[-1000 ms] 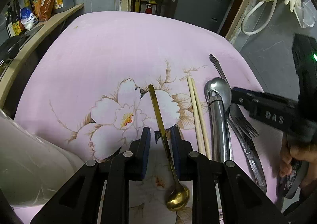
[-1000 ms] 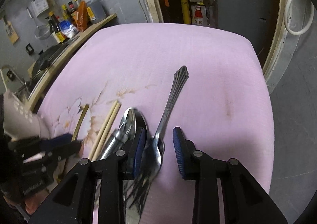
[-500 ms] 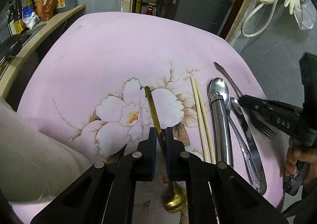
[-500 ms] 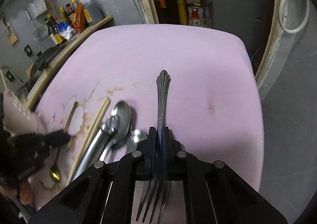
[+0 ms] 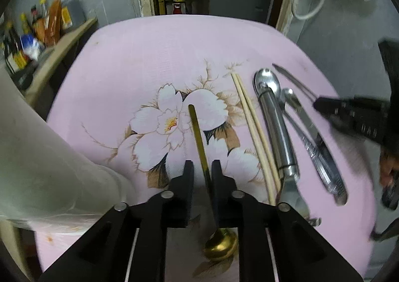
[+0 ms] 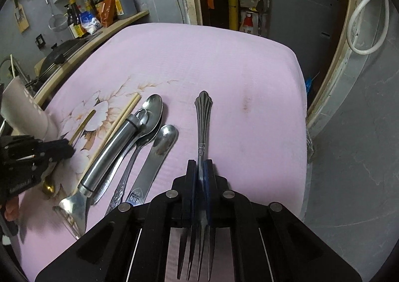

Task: Organize utensils
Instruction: 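Lift the gold spoon with the left tool while the right tool lifts the fork toward the caddy, then lower the spoon into the caddy and open the left tool while the right tool releases the fork there, then move both open tools back toward the remaining utensils on the cloth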

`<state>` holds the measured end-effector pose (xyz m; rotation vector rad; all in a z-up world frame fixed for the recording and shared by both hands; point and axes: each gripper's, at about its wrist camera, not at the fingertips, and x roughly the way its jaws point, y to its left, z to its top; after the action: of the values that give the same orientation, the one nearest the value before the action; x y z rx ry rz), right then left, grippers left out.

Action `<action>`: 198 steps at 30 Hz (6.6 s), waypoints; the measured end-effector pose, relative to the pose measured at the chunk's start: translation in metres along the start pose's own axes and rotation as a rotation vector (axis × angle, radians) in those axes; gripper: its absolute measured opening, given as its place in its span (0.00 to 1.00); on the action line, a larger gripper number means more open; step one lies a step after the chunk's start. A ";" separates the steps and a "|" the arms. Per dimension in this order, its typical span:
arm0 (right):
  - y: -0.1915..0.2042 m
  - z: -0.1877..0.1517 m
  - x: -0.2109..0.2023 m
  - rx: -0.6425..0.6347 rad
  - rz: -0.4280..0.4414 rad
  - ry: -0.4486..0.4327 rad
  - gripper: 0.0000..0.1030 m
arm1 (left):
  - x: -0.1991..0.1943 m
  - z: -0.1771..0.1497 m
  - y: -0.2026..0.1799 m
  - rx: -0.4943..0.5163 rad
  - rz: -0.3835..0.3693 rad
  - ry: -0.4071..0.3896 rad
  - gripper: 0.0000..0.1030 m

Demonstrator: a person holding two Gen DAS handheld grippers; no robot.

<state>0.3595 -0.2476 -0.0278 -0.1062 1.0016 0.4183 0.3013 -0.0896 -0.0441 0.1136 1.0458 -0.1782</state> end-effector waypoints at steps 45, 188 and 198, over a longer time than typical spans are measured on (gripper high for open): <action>0.060 -0.025 -0.123 0.094 0.055 -0.579 0.03 | -0.156 -0.034 0.021 -0.117 -0.256 -0.656 0.02; 0.016 -0.075 -0.140 0.135 -0.082 -0.710 1.00 | -0.132 -0.052 0.004 -0.099 -0.195 -0.691 0.92; 0.006 -0.074 -0.093 0.129 -0.073 -0.493 1.00 | -0.076 -0.033 -0.004 -0.103 -0.102 -0.438 0.92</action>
<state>0.2545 -0.2902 0.0105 0.0750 0.5346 0.2915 0.2354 -0.0806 0.0059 -0.0714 0.6223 -0.2297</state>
